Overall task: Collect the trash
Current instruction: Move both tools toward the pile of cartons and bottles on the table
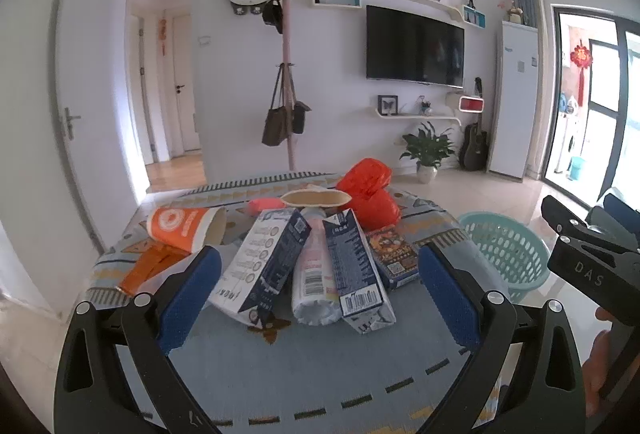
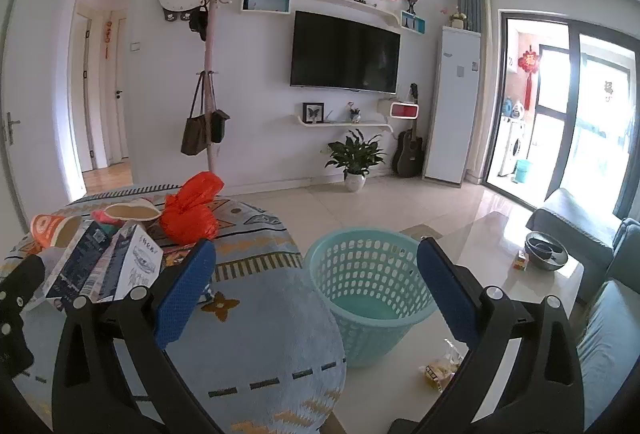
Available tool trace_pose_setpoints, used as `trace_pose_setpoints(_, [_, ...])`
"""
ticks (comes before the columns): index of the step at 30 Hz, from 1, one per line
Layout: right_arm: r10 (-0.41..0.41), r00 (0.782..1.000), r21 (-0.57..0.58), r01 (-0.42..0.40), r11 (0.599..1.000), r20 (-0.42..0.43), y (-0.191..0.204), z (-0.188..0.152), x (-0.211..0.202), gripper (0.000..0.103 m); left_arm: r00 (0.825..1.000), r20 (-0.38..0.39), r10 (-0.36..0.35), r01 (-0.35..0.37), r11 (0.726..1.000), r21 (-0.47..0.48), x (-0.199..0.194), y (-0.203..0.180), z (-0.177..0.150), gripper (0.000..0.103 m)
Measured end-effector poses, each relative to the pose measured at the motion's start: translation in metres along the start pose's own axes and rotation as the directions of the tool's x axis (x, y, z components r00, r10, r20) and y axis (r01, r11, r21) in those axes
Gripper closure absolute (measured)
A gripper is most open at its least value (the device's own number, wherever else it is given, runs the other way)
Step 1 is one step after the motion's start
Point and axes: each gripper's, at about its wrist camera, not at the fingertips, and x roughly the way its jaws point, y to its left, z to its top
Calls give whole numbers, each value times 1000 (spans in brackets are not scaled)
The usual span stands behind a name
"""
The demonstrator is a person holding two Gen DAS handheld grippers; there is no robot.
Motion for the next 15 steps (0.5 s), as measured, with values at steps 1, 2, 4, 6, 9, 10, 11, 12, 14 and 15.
trace_pose_setpoints(1, [0,1000,0,0,1000,5,0,1,0,8,1000,3,8,-8,1000,3,1,1,1,8])
trace_pose_setpoints(2, [-2,1000,1,2,1000,8,0,1,0,8,1000,6,12,-12,1000,4,0,1,0,8])
trace_pose_setpoints(4, [1,1000,-1,-1,1000,22,0,3,-2,8,1000,14,15,-15,1000,6,-1,2,2,8])
trace_pose_setpoints(6, [-3,999,-2,3,1000,49,0,6,-8,8,999,27,22,-22,1000,17,-5,2,3,8])
trace_pose_setpoints(9, [4,998,-5,-4,1000,55,2,7,-14,8,999,41,34,-35,999,23,-10,0,4,8])
trace_pose_setpoints(10, [4,998,-3,-4,1000,56,2,8,-17,8,998,42,35,-36,999,22,-12,0,4,8])
trace_pose_setpoints(11, [10,998,8,-10,1000,54,3,8,-18,8,998,42,38,-39,999,22,-14,0,4,8])
trace_pose_setpoints(12, [14,998,8,-14,1000,66,2,8,-20,8,998,41,40,-41,999,21,-15,0,3,8])
trace_pose_setpoints(14, [12,997,-3,-11,1000,80,2,9,-25,8,998,45,42,-43,999,21,-19,0,3,8])
trace_pose_setpoints(15, [12,996,-5,-11,1000,83,2,8,-26,8,998,47,44,-45,999,20,-20,0,2,8])
